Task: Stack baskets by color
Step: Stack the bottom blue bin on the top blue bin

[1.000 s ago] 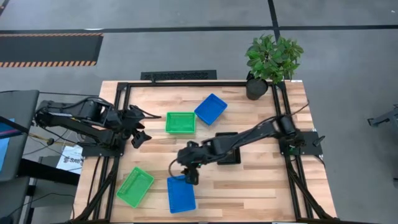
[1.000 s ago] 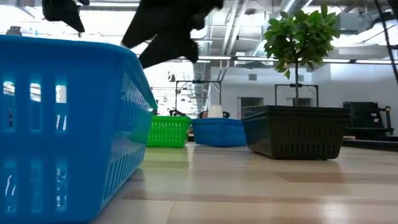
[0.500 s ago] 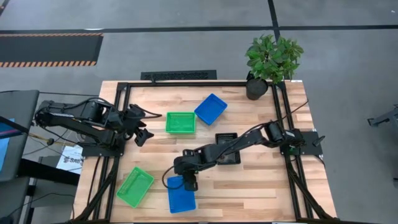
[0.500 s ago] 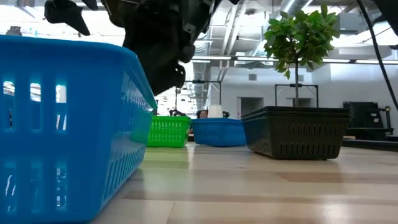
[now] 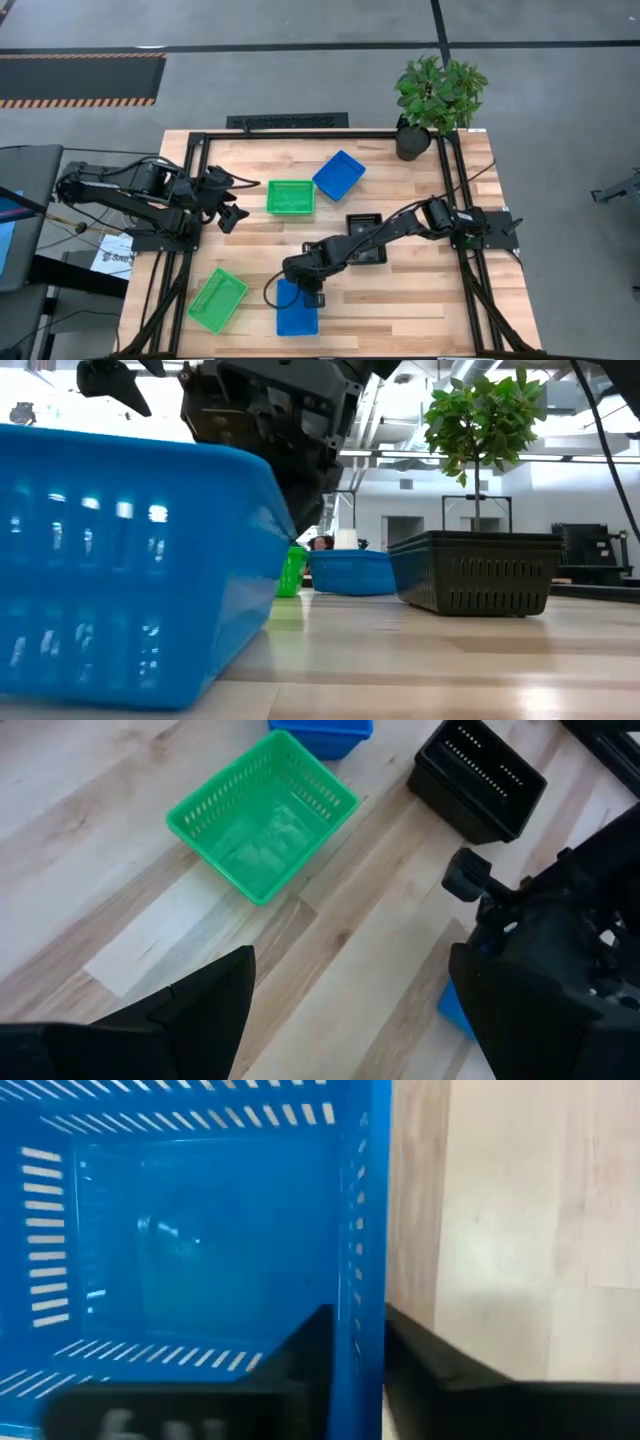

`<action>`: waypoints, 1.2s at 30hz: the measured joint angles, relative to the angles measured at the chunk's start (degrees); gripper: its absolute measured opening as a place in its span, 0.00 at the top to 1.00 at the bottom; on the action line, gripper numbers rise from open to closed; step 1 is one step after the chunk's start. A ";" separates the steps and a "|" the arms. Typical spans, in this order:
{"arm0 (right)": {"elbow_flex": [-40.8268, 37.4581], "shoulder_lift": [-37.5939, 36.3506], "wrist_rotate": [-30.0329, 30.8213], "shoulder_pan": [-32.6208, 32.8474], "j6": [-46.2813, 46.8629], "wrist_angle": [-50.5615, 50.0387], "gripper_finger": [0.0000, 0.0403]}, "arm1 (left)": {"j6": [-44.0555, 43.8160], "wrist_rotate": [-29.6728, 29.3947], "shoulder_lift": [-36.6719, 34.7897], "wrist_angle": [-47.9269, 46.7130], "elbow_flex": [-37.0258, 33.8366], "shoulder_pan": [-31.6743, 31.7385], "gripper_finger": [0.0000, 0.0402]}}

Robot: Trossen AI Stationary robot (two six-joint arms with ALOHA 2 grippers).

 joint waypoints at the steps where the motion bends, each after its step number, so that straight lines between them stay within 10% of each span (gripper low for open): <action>1: 0.00 0.00 -0.08 0.00 0.13 -0.41 0.81 | 0.05 -0.02 -0.02 0.00 0.00 0.00 0.20; 5: 0.00 0.00 -0.30 -0.02 1.04 -0.24 0.97 | 0.24 -0.02 -0.02 -0.04 0.00 0.00 0.20; 15: -0.01 -3.18 -1.56 -2.52 2.17 -3.15 0.98 | 2.07 2.76 -1.61 -0.51 3.88 0.02 0.20; 26: 0.04 -14.28 -0.97 -11.76 1.22 -5.69 0.99 | 8.58 -8.51 -7.17 2.75 12.06 0.38 0.20; 36: 0.09 -24.09 8.41 -25.32 3.60 -8.48 0.98 | 16.44 -10.46 -9.91 7.96 13.46 2.74 0.20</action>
